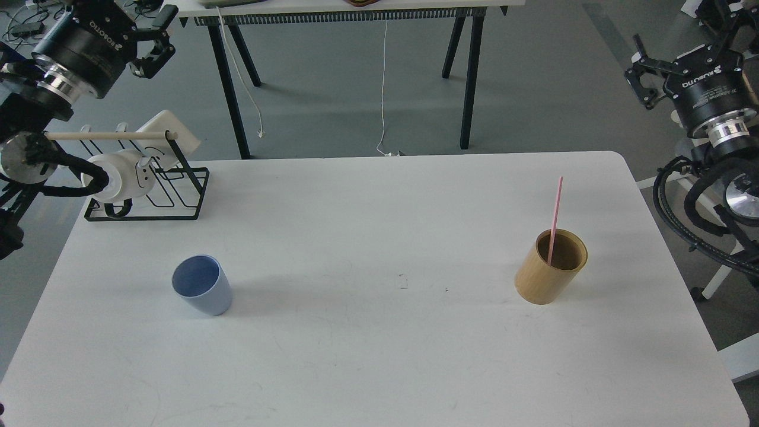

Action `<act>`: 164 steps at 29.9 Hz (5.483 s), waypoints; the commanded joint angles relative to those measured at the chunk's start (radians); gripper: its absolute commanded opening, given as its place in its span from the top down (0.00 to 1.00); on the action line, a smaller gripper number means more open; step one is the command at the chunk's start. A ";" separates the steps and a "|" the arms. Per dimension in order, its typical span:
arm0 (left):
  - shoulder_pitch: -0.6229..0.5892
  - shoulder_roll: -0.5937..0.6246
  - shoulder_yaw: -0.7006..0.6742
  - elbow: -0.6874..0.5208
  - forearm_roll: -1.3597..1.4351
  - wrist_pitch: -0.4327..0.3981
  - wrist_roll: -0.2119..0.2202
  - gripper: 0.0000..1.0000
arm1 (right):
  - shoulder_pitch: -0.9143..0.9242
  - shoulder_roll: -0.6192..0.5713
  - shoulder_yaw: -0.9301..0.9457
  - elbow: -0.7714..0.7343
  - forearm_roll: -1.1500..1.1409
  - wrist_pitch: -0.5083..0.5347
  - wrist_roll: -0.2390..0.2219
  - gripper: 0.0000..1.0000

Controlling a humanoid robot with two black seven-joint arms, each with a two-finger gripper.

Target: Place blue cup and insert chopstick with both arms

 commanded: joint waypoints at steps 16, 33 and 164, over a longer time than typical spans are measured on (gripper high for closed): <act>0.339 0.322 0.137 -0.380 1.118 0.308 -0.051 0.10 | -0.004 -0.009 0.008 0.001 -0.001 0.000 0.002 0.01; 0.510 0.185 0.135 -0.193 1.688 0.523 -0.037 0.37 | -0.004 -0.011 0.008 0.001 -0.001 0.000 0.002 0.01; -0.070 -0.359 -0.382 0.465 -0.175 -0.043 0.116 0.01 | -0.251 -0.410 -0.108 0.639 -1.567 -0.470 0.043 0.02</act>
